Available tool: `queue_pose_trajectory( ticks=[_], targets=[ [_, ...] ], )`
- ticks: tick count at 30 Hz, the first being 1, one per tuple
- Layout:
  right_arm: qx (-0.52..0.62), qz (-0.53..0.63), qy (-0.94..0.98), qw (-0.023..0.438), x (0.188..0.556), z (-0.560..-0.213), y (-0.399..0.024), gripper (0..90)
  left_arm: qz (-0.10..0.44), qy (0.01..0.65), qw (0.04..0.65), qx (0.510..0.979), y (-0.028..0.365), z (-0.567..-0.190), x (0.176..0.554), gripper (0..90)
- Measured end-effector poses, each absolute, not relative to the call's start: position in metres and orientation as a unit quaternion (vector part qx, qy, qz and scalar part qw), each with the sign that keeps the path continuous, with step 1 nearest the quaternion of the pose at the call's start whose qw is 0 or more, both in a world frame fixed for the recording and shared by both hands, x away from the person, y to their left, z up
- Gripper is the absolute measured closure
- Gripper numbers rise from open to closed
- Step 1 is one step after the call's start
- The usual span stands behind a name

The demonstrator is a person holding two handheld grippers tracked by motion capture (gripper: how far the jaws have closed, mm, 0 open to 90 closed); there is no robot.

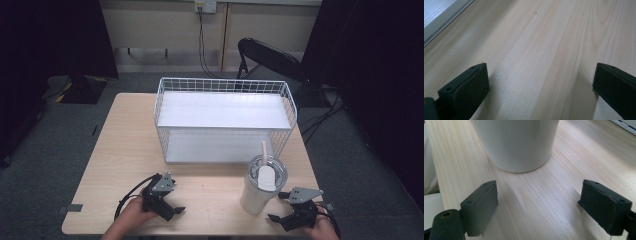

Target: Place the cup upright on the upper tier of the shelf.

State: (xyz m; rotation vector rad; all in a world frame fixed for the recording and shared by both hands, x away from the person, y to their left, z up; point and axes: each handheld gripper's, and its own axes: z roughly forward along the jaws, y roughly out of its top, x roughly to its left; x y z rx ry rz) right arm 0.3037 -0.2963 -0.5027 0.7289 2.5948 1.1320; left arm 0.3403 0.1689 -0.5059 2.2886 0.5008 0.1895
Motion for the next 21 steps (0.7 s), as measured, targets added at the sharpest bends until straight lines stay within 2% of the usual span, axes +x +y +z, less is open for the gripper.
queue_pose_trajectory(
  ticks=[8,14,21],
  targets=[
    [0.266,0.383,0.877,0.115,0.303,-0.503,-0.293,13.5,0.074,0.196,0.385,0.899,0.169,-0.506,0.34,0.0],
    [0.267,0.417,0.865,0.083,0.302,-0.495,-0.295,14.5,0.073,0.195,0.385,0.899,0.169,-0.506,0.341,0.0],
    [0.259,0.44,0.856,0.082,0.301,-0.485,-0.287,13.9,0.073,0.195,0.385,0.899,0.169,-0.506,0.341,0.0]
  ],
)
